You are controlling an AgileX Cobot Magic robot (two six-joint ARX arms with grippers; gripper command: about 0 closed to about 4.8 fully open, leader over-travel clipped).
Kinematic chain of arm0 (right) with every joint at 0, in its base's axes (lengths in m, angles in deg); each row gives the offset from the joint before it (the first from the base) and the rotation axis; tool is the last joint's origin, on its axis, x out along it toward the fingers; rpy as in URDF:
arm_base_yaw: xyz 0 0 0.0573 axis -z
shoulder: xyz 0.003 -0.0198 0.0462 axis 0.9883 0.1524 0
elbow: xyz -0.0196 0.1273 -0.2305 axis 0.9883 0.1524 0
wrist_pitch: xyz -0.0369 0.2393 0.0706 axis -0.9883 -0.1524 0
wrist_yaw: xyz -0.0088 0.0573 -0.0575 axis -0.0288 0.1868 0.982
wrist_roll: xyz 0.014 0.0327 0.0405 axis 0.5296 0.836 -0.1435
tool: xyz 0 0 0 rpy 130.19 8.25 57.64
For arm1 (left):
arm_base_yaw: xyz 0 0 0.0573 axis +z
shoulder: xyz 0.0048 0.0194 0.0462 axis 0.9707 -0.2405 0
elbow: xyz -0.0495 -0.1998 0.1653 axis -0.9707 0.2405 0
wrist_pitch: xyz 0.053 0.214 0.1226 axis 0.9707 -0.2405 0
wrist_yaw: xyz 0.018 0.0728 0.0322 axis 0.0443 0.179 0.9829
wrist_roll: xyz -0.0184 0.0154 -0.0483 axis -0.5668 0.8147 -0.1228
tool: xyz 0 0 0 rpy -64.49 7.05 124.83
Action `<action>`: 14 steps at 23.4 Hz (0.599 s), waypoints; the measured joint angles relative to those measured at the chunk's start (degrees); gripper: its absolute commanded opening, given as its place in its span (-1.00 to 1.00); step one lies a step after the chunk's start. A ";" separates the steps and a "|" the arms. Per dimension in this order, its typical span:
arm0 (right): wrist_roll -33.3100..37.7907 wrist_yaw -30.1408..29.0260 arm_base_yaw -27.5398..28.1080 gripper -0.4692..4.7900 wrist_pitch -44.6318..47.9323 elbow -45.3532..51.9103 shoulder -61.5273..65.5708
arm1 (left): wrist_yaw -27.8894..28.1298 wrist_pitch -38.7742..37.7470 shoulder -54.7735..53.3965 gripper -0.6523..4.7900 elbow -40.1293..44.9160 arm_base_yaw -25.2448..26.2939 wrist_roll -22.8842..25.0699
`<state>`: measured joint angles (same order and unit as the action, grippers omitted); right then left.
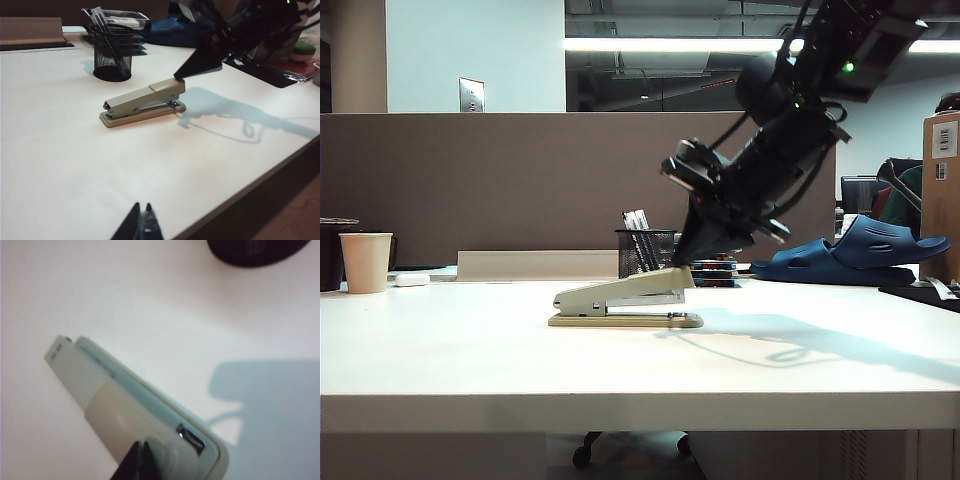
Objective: Press the stapler down.
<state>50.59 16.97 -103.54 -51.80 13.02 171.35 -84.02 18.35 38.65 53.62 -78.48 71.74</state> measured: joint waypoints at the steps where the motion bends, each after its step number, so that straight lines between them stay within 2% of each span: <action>1: 0.00 0.04 -0.02 -0.86 -0.72 -1.36 -0.11 | 0.00 0.00 0.00 -0.78 0.00 0.00 0.00; 7: -0.15 -0.55 0.00 -0.86 -4.48 -6.84 -1.68 | 0.00 0.00 0.00 -0.78 0.00 0.00 0.00; 14: -3.69 0.31 0.81 -0.86 -2.71 -7.23 -10.49 | 0.63 0.00 0.00 -0.78 0.00 0.00 0.00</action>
<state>46.90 17.27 -102.73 -54.51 5.79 160.86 -83.39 18.35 38.65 53.62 -78.48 71.74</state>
